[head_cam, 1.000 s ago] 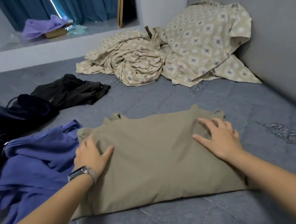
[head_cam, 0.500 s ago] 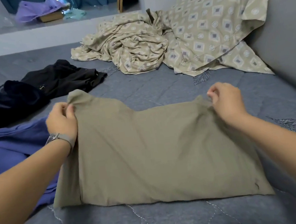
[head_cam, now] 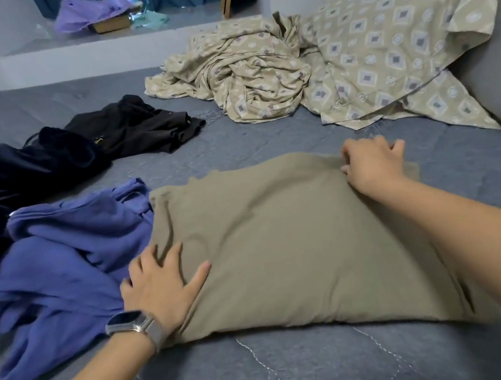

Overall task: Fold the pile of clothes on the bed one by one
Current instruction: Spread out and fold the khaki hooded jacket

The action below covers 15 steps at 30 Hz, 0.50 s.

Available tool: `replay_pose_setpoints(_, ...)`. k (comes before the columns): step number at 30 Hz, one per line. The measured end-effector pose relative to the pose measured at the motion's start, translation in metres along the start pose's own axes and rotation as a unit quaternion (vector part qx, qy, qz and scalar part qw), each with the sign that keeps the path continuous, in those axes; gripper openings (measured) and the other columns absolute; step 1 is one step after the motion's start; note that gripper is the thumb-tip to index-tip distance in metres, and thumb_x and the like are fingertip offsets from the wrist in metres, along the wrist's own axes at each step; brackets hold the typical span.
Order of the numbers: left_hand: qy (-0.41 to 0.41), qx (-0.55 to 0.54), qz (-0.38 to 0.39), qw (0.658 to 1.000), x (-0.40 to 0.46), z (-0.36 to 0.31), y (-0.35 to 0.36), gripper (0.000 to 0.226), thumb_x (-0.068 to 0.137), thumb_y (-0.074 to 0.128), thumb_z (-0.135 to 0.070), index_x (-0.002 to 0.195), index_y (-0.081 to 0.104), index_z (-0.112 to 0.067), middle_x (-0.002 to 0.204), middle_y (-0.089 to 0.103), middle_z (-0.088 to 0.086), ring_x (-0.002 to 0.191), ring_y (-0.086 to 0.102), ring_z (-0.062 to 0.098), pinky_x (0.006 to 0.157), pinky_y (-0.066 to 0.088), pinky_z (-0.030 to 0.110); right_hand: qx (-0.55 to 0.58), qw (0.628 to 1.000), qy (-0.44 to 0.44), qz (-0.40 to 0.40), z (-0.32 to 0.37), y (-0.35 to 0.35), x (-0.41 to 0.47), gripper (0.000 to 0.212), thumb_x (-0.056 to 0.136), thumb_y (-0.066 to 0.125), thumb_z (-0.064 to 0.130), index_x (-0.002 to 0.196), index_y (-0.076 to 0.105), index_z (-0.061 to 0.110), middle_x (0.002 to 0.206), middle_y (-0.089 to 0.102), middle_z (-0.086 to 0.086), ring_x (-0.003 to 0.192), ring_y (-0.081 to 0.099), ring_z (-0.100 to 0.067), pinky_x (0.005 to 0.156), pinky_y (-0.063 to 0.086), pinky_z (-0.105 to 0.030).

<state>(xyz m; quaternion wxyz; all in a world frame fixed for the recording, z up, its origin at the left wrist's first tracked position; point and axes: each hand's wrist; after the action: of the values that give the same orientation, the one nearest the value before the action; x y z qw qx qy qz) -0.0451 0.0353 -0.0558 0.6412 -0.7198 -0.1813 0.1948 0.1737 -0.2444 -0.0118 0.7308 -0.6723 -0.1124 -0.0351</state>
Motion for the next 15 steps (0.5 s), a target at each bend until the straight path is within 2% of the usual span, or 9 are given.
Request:
replay_pose_setpoints(1,-0.012,-0.017,-0.022,1.0,-0.006,0.001,0.002,0.09,0.068,0.03,-0.083,0.136,0.049,-0.028,0.144,0.036,0.014,0.131,0.031,0.036,0.107,0.03,0.054,0.001,1.0,-0.008,0.029,0.007,0.004,0.0,0.025,0.095,0.054,0.03,0.119,0.055,0.022,0.127,0.055,-0.008,0.124,0.039,-0.029,0.099,0.026,-0.042)
replay_pose_setpoints(3,0.003,-0.093,-0.147,0.985,-0.026,-0.006,0.003,0.066,0.079,0.053,-0.059,0.126,0.058,-0.012,0.137,0.043,0.02,0.128,0.036,0.041,0.104,0.03,0.064,0.07,0.994,-0.085,0.015,0.031,0.007,-0.009,0.046,0.094,0.048,0.042,0.135,0.047,0.021,0.141,0.045,-0.006,0.133,0.032,-0.027,0.105,0.022,-0.041)
replay_pose_setpoints(4,0.029,-0.143,-0.206,0.968,-0.042,-0.016,0.002,0.06,0.081,0.052,-0.051,0.124,0.058,-0.01,0.137,0.045,0.018,0.129,0.037,0.04,0.104,0.028,0.066,0.109,0.983,-0.147,-0.004,0.046,0.006,-0.016,0.056,0.093,0.041,0.052,0.141,0.043,0.023,0.147,0.041,-0.003,0.138,0.028,-0.024,0.108,0.019,-0.04)
replay_pose_setpoints(6,0.113,-0.21,-0.241,0.941,-0.074,-0.045,-0.001,0.061,0.08,0.046,-0.05,0.131,0.052,-0.016,0.142,0.043,0.011,0.137,0.032,0.034,0.111,0.019,0.063,0.138,0.956,-0.259,0.012,0.077,0.003,-0.031,0.071,0.085,0.024,0.067,0.147,0.032,0.033,0.155,0.03,0.002,0.145,0.018,-0.019,0.114,0.011,-0.041)
replay_pose_setpoints(8,0.167,-0.147,-0.209,0.952,-0.087,-0.07,0.003,0.067,0.08,0.043,-0.059,0.139,0.045,-0.028,0.15,0.037,0.008,0.143,0.025,0.033,0.111,0.012,0.062,0.107,0.939,-0.311,0.101,0.097,0.01,-0.045,0.068,0.087,0.022,0.071,0.148,0.022,0.041,0.159,0.02,0.003,0.148,0.01,-0.018,0.117,0.004,-0.046)
replay_pose_setpoints(10,0.141,-0.049,-0.131,0.98,-0.077,-0.08,0.014,0.071,0.081,0.031,-0.073,0.142,0.041,-0.038,0.152,0.034,0.01,0.143,0.024,0.036,0.106,0.011,0.069,0.052,0.929,-0.306,0.2,0.103,0.03,-0.058,0.064,0.091,0.021,0.069,0.149,0.014,0.044,0.161,0.013,0.002,0.149,0.004,-0.018,0.119,0.001,-0.05)
replay_pose_setpoints(11,0.117,-0.009,-0.086,0.989,-0.068,-0.079,0.02,0.075,0.08,0.018,-0.08,0.142,0.037,-0.043,0.154,0.032,0.011,0.143,0.023,0.037,0.105,0.01,0.072,0.03,0.931,-0.298,0.207,0.102,0.04,-0.063,0.065,0.09,0.016,0.071,0.15,0.01,0.045,0.161,0.011,0.002,0.149,0.002,-0.018,0.119,0.001,-0.05)
replay_pose_setpoints(13,0.092,0.036,-0.032,0.995,-0.049,-0.069,0.037,0.084,0.073,-0.008,-0.085,0.144,0.021,-0.051,0.158,0.022,0.011,0.146,0.016,0.035,0.107,0.004,0.069,0.022,0.948,-0.269,0.166,0.095,0.056,-0.063,0.07,0.087,0.01,0.072,0.15,0.01,0.044,0.161,0.012,0.002,0.149,0.001,-0.02,0.12,0.002,-0.047)
replay_pose_setpoints(15,0.094,0.036,-0.022,0.995,-0.041,-0.059,0.047,0.085,0.073,-0.014,-0.083,0.145,0.02,-0.052,0.157,0.022,0.015,0.145,0.018,0.036,0.108,0.004,0.065,0.034,0.964,-0.213,0.156,0.088,0.062,-0.053,0.065,0.093,0.019,0.067,0.151,0.015,0.039,0.161,0.011,0.0,0.149,0.003,-0.022,0.12,0.003,-0.042)
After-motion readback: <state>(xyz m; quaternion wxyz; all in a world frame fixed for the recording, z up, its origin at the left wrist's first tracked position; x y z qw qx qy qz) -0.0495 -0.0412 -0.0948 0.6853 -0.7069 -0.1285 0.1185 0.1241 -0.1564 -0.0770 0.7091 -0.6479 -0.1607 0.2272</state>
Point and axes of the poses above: each hand's wrist, its own x-axis towards the middle knuckle, its own y-axis out of the palm, z = x × y
